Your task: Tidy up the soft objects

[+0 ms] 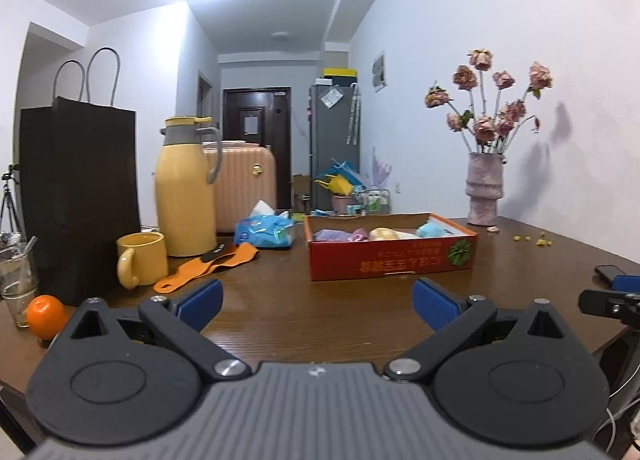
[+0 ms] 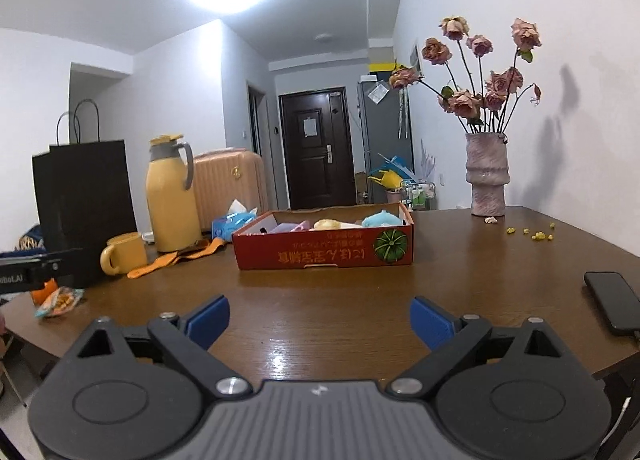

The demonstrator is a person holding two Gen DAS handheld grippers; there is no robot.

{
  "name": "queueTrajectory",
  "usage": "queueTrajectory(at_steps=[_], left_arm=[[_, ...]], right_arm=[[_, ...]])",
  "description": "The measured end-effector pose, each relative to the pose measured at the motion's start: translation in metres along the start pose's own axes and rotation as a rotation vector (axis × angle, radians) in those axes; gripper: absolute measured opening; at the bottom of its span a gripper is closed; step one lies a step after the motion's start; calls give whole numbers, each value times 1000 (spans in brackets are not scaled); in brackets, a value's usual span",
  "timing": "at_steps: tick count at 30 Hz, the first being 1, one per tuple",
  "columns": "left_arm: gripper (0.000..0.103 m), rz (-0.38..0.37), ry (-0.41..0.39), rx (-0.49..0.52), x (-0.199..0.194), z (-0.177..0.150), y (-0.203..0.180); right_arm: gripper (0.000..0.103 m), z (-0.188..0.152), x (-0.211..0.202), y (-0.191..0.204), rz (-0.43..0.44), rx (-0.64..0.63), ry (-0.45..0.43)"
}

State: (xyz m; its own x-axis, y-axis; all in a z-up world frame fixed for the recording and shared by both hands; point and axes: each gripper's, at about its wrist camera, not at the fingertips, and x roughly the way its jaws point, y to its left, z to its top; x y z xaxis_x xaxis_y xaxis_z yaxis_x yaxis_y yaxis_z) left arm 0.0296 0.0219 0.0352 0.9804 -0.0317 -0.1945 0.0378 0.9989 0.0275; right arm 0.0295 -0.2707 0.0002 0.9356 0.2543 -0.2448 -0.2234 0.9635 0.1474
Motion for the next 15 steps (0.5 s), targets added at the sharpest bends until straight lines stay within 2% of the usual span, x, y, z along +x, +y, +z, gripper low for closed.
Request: queueTrajectory(at_steps=[4,15], left_arm=[[103,8,-3,34,0,-1,-7],[103,16,5,11,2,-3,-5]], right_arm=[[97,4,2,1,-21,-27,-4],[97,5,-2,4,-31,-15,-40]])
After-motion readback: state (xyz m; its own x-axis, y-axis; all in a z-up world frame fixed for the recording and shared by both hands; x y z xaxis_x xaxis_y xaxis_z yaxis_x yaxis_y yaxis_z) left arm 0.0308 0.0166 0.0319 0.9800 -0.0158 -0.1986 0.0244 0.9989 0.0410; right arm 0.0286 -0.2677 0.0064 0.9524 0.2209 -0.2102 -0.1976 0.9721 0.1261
